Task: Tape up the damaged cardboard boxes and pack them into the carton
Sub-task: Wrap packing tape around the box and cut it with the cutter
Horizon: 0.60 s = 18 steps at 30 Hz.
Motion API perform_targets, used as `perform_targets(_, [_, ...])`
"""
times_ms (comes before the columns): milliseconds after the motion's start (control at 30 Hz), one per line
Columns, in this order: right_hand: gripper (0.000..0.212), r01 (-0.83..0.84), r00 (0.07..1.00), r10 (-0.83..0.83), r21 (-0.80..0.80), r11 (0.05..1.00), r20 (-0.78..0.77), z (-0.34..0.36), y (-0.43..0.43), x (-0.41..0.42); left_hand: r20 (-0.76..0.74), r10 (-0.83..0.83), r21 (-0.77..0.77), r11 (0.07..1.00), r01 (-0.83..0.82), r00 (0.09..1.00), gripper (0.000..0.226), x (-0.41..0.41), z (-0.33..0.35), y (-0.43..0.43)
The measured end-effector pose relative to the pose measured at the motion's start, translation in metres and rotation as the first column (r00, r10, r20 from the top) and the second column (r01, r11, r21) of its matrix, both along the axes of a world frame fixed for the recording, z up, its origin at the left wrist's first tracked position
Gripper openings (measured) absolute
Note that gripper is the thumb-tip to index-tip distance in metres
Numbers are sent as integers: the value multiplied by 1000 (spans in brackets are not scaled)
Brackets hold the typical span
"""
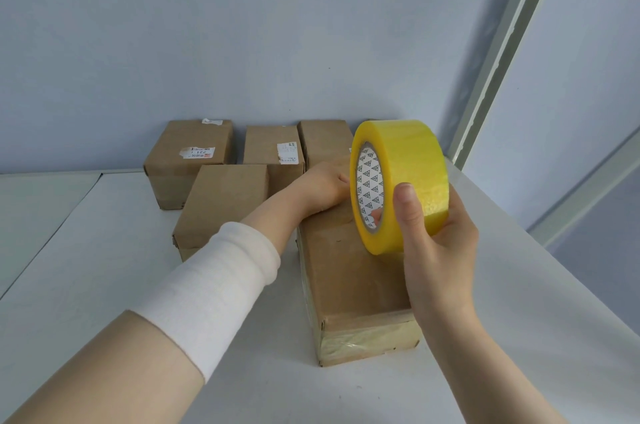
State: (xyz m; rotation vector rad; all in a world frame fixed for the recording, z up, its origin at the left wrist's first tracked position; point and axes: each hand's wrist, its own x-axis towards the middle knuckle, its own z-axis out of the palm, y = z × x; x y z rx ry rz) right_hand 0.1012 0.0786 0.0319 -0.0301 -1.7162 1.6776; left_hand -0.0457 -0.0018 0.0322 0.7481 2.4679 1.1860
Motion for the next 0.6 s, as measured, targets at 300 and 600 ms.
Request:
perform_targets(300, [18,-218,970,181,256,942,163,3,26,10,-81,48,-52,997,-53,996,49,-4,-3,6])
perform_targets(600, [50,-370,927,339,239,898,159,-4,30,36,-125,110,-139,982,-127,986,59,-4,-3,8])
